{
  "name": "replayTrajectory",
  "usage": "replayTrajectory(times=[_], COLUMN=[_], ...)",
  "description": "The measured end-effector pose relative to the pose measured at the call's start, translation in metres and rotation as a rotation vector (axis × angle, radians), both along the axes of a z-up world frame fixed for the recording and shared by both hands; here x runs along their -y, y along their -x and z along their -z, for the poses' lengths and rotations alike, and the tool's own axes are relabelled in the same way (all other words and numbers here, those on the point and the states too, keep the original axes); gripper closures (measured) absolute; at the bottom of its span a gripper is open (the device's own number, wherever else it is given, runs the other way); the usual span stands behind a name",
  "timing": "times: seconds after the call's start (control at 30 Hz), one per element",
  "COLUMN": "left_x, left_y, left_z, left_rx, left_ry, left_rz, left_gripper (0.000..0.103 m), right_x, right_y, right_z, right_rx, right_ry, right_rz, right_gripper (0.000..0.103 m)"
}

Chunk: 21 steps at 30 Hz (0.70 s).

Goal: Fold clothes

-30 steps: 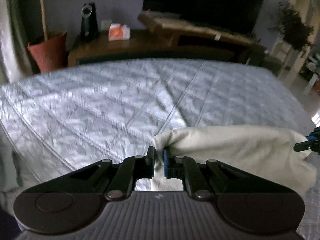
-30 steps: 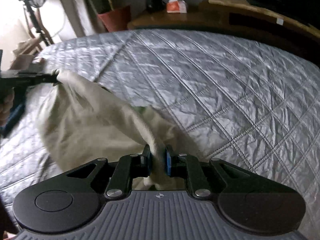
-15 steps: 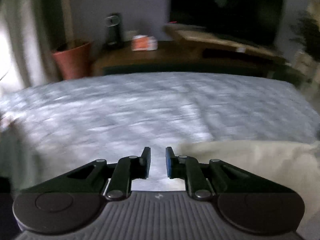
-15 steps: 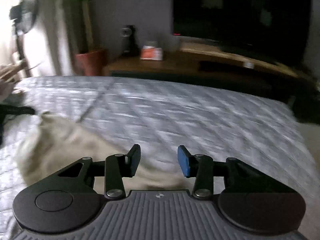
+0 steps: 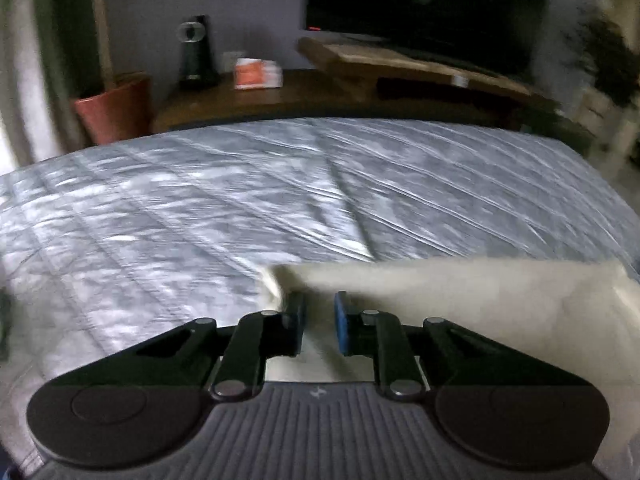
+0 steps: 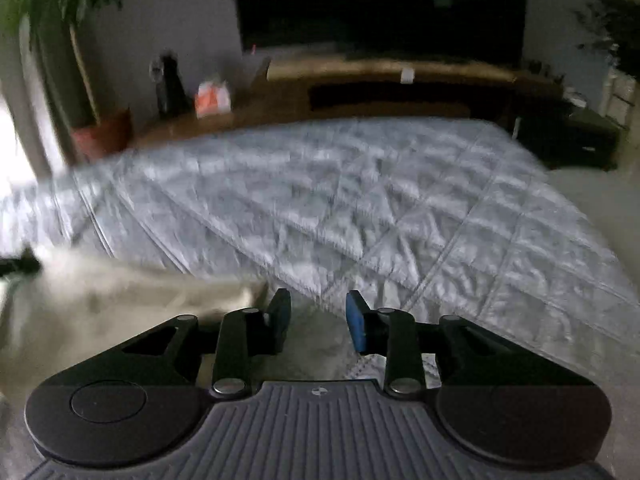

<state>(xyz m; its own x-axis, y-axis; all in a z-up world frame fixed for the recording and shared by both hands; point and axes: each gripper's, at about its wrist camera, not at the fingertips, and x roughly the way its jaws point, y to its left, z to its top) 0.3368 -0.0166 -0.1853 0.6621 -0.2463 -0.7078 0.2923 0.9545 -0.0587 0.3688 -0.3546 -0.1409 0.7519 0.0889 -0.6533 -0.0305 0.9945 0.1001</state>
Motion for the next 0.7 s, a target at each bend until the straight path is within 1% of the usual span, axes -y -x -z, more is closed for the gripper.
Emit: replayTrajectory(times=[0.07, 0.1, 0.13, 0.2, 0.23, 0.27, 0.3, 0.37, 0.4, 0.47, 0.5, 0.57, 0.6, 0.63, 0.7], left_x=[-0.007, -0.007, -0.006, -0.004, -0.003, -0.001, 0.0, 0.003, 0.003, -0.002, -0.005, -0.008, -0.009, -0.013, -0.019], left_y=[0.007, 0.013, 0.022, 0.041, 0.046, 0.051, 0.056, 0.066, 0.069, 0.068, 0.067, 0.069, 0.07, 0.073, 0.074], left_z=[-0.005, -0.006, -0.007, -0.006, -0.004, -0.002, 0.0, 0.003, 0.004, 0.003, 0.002, 0.006, 0.008, 0.008, 0.008], left_rx=[0.01, 0.018, 0.031, 0.057, 0.063, 0.07, 0.077, 0.09, 0.094, 0.084, 0.083, 0.095, 0.104, 0.114, 0.124], left_ry=[0.039, 0.053, 0.058, 0.044, 0.027, 0.009, -0.009, -0.044, -0.055, -0.032, -0.019, 0.001, 0.011, 0.027, 0.053], left_rz=[-0.041, -0.042, -0.036, -0.017, -0.006, 0.004, 0.015, 0.036, 0.043, 0.034, 0.027, 0.016, 0.01, 0.0, -0.012], left_gripper=[0.088, 0.088, 0.087, 0.087, 0.084, 0.083, 0.081, 0.081, 0.081, 0.081, 0.081, 0.082, 0.082, 0.082, 0.082], right_x=[-0.028, -0.042, -0.057, -0.087, -0.101, -0.106, -0.102, -0.094, -0.075, -0.037, -0.02, 0.003, 0.007, 0.005, -0.023], right_y=[0.014, 0.021, 0.03, 0.05, 0.06, 0.068, 0.069, 0.073, 0.072, 0.071, 0.073, 0.082, 0.088, 0.096, 0.104], right_z=[-0.006, -0.009, -0.011, -0.007, -0.005, -0.001, 0.006, 0.02, 0.025, 0.025, 0.024, 0.018, 0.013, 0.008, -0.002], right_rx=[0.047, 0.069, 0.074, 0.093, 0.101, 0.091, 0.062, 0.005, -0.02, -0.039, -0.054, -0.053, -0.036, -0.004, 0.063], right_ry=[-0.016, -0.02, 0.014, 0.046, 0.061, 0.074, 0.109, 0.175, 0.18, 0.166, 0.2, 0.198, 0.177, 0.156, 0.14], right_rz=[-0.095, -0.145, -0.216, -0.361, -0.43, -0.454, -0.43, -0.375, -0.291, -0.111, -0.018, 0.067, 0.078, 0.05, -0.063], right_gripper=[0.064, 0.064, 0.064, 0.065, 0.065, 0.065, 0.065, 0.066, 0.066, 0.064, 0.065, 0.065, 0.065, 0.065, 0.063])
